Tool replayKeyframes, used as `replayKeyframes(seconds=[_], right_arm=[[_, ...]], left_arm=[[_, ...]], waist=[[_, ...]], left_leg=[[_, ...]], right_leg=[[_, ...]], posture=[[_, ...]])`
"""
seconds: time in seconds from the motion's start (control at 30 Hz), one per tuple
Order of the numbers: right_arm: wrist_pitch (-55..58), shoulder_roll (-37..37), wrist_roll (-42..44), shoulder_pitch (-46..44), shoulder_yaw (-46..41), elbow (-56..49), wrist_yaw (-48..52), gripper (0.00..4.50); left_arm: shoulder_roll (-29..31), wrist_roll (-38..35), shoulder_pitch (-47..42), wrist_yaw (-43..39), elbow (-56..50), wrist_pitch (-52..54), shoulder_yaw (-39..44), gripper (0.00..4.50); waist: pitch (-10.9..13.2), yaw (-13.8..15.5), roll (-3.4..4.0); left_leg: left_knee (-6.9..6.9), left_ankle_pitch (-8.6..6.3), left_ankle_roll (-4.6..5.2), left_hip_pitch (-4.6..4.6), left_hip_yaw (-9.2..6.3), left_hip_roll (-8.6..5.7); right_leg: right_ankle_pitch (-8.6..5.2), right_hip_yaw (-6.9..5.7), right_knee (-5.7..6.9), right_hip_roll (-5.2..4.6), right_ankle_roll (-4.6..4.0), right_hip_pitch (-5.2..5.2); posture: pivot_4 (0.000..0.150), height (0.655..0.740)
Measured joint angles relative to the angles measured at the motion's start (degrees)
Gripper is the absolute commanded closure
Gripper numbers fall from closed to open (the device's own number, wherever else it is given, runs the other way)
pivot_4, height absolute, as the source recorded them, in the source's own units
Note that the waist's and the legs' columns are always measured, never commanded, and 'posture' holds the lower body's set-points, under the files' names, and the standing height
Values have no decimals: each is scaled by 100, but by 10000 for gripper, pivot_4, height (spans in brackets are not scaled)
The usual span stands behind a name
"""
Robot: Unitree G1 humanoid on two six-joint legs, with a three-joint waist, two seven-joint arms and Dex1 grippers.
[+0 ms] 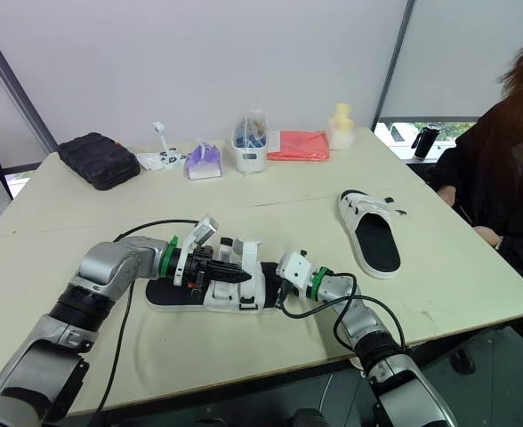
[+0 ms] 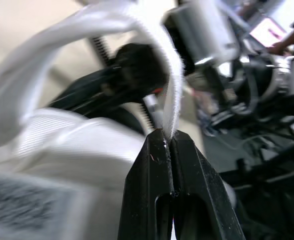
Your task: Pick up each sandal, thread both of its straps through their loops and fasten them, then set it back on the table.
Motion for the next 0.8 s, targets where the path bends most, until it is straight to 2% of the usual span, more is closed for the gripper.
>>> replayKeyframes(seconds=[0.33,0.8], right_arm=[[0,17,-1,-1,0,1,-31,45000],[0,40,-5,-15,0,2,-38,45000]], left_arm=[[-36,-400,127,90,-93,597,235,44787],[-205,-774,-154,440,274,1230,776,44787]], waist=[[4,0,-1],[4,-3,-3]], left_leg=[[1,0,0,-5,-2,0],[3,0,0,12,-2,0]], right_leg=[[0,0,0,0,0,-9],[1,-2,2,2,1,-25]], posture=[[1500,7400],[1500,7400]])
